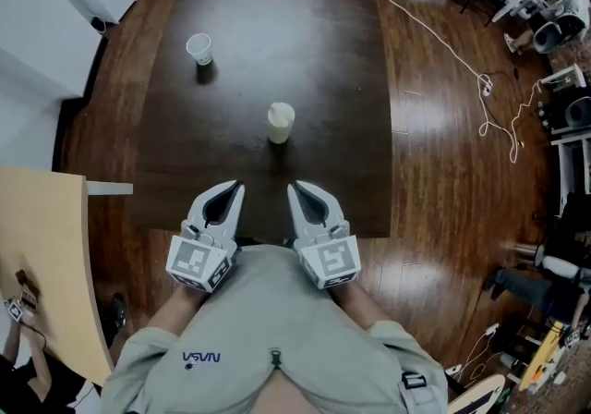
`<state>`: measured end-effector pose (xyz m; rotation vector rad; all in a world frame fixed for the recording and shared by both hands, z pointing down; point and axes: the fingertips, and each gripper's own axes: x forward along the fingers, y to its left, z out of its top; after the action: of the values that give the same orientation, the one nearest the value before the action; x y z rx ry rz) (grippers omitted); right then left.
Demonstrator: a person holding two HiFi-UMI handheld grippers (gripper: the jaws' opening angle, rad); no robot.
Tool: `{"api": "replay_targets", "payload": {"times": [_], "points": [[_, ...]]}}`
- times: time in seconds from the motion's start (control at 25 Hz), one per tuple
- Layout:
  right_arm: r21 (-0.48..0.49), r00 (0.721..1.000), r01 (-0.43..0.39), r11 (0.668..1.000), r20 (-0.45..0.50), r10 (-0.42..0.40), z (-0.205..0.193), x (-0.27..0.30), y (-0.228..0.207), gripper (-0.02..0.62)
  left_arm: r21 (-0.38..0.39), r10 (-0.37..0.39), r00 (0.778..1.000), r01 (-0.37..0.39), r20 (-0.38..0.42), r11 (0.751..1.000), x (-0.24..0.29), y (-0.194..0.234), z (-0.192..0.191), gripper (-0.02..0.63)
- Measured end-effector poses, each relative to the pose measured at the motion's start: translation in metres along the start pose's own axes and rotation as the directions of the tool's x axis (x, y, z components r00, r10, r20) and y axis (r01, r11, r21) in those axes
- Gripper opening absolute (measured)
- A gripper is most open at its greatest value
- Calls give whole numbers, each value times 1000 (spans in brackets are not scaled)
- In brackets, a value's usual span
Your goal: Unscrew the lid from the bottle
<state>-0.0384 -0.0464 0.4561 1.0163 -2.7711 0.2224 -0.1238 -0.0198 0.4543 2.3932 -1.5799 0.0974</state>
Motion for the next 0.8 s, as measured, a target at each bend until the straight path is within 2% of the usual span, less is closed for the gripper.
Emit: {"api": "replay_targets", "payload": {"times": [0.12, 0.28, 0.44, 0.72, 0.8], "points": [[2, 996, 86, 996, -15, -86, -1, 6, -7, -2, 20, -80, 997, 80, -13, 997, 12, 9, 1, 2], [-2, 987, 159, 987, -28, -159, -7, 17, -13, -2, 7, -140, 989, 141, -45, 990, 23, 28, -9, 3], [-9, 977, 205, 979, -54, -205, -19, 28, -27, 44, 14, -186, 980, 188, -73, 982, 39, 40, -19, 3], [-8, 974, 173, 985, -145, -172, -63, 63, -53, 193, 29, -210, 973, 214, -96, 977, 80, 59, -30, 6], [7, 972, 151, 989, -184, -147, -81, 74, -61, 226, 20, -218, 970, 221, -109, 975, 91, 60, -36, 52]]}}
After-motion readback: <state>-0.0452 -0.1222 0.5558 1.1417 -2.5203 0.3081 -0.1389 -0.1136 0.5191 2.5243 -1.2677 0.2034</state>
